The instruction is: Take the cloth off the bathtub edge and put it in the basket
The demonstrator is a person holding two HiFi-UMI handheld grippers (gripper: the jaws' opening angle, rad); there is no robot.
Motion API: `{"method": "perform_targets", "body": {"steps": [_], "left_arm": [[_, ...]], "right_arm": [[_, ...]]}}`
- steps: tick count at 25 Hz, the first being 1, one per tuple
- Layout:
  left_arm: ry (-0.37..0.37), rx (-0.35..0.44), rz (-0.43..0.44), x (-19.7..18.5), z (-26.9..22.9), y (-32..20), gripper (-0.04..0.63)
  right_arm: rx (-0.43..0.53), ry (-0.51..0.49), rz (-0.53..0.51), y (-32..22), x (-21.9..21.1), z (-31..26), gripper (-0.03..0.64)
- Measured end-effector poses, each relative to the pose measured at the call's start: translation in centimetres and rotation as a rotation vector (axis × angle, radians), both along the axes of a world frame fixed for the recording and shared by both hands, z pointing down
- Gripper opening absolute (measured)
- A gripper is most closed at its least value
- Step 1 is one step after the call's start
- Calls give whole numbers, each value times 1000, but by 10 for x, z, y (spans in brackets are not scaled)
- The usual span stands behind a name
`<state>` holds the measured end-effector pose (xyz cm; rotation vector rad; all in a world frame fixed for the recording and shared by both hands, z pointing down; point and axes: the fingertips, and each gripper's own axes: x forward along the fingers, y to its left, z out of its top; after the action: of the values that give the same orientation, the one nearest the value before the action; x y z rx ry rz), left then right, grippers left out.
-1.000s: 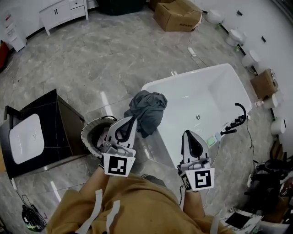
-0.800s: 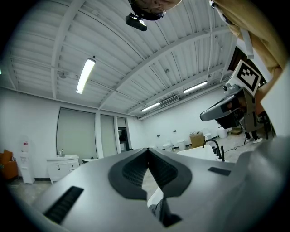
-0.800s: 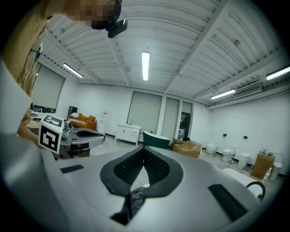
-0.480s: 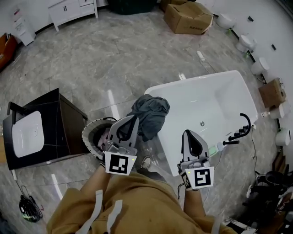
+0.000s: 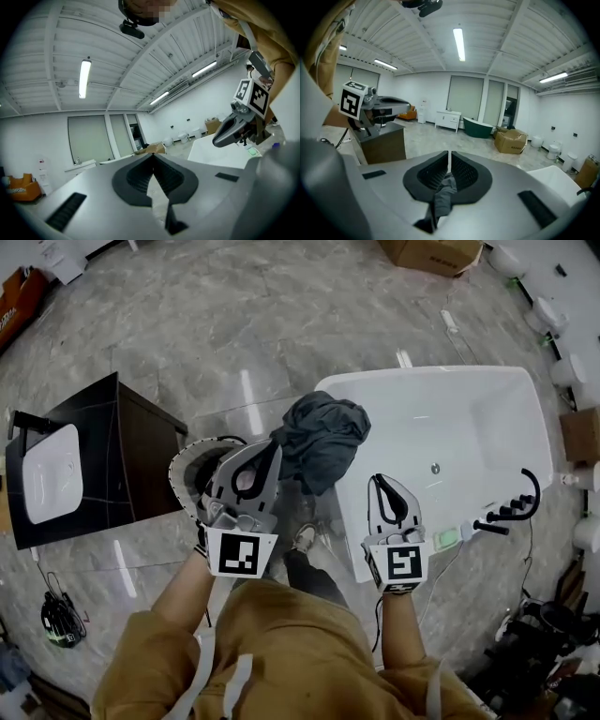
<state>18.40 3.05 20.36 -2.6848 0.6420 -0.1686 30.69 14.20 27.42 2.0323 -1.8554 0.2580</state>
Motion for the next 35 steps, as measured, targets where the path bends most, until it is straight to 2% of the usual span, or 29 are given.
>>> {"method": "perform_targets", "body": {"steps": [4, 10, 15, 22, 27, 35], "left_arm": [[-21, -9, -4, 4, 20, -6, 3], [-16, -54, -3, 12, 63, -14, 3], [-24, -95, -11, 16, 111, -23, 5], [-40, -105, 1, 25, 164, -28, 3], [-46, -119, 6, 34, 191, -30, 3], [-44, -128, 8, 48, 219, -32, 3]], "right_arm": [[-103, -21, -33, -20, 3, 54, 51], [-195, -23, -28, -41, 19, 127, 79], [-245, -26, -30, -58, 26, 186, 97], [-303, -34, 15, -64, 40, 258, 115], [-362, -53, 63, -64, 56, 304, 168], [-419, -99, 74, -79, 65, 353, 239]]}}
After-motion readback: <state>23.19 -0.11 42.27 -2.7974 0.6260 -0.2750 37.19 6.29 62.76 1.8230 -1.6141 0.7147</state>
